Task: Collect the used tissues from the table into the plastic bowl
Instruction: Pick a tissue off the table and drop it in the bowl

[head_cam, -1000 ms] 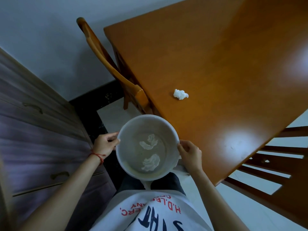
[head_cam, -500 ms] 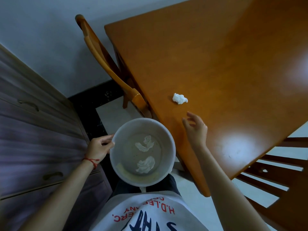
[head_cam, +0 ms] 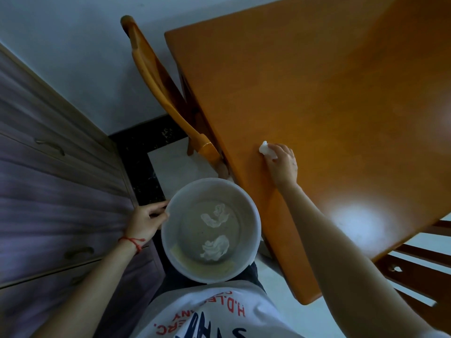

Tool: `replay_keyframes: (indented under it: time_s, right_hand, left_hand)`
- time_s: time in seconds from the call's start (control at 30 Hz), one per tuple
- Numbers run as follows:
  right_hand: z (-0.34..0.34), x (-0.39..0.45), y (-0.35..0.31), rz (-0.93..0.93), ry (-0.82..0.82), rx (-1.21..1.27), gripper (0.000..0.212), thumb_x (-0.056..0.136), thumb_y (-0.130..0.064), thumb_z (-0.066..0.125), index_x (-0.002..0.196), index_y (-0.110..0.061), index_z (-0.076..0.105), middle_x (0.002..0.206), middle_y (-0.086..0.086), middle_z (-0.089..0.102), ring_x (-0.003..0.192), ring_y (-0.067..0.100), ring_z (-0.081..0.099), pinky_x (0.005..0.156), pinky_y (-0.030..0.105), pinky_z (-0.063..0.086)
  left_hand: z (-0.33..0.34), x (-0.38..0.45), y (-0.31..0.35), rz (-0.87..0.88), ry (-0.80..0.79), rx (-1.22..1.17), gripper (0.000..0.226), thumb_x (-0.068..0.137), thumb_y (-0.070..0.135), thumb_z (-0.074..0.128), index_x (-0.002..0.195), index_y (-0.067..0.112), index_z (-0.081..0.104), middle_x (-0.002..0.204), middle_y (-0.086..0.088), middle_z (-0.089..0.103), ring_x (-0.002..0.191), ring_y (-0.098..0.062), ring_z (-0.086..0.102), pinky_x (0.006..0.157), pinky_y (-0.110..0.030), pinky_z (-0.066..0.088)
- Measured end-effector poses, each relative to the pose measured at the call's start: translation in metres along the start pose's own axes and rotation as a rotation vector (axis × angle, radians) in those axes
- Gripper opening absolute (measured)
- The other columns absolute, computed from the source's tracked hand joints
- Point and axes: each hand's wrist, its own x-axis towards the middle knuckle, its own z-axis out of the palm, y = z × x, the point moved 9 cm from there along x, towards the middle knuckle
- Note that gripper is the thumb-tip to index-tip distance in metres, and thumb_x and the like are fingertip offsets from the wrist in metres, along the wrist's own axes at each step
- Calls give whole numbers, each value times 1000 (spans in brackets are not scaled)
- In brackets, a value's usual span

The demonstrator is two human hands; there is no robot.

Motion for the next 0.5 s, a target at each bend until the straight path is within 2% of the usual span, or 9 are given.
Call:
replay_keyframes:
  time_s: [0.1,0.23,0.37,0.43,0.5]
  right_hand:
    - [0,-5,3,5,9,20,31,89,-15,51,118,-10,56,117,11,59,111,27,48,84,29,34]
    - [-6,-20,2,50,42,134,28,86,-11,56,113,-5,60,108,13,62,98,27,56,82,34,46]
    - [-16,-52,-23,-27,138,271,22,81,-9,64,103,-7,65,94,5,65,79,12,58,64,11,44]
    - [-15,-76,-39,-75,150,329,22,79,-10,66,101,-10,65,89,-4,62,74,1,56,62,5,43]
    - [-4,-102,-52,-121,97,352,23,80,-11,66,102,-11,64,90,-7,61,76,-2,57,65,4,44]
  left_hand:
    - [0,-1,-1,-8,-11,-7,35,80,-2,60,114,4,60,93,-12,68,76,-13,61,62,-17,53]
    - [1,-2,-1,-10,-14,-18,35,80,-5,59,114,4,60,89,-11,66,72,-7,59,52,-4,48]
    - [1,-3,-2,-8,-16,-17,36,80,-3,60,114,5,60,88,-9,67,73,-4,59,53,-2,46]
    - [1,-4,-5,-16,-19,-33,37,79,-5,60,114,5,60,90,-10,68,73,-6,60,53,-4,47]
    - [2,-5,-7,-19,-18,-44,37,79,-6,59,115,4,60,94,-12,68,75,-10,61,54,-7,50]
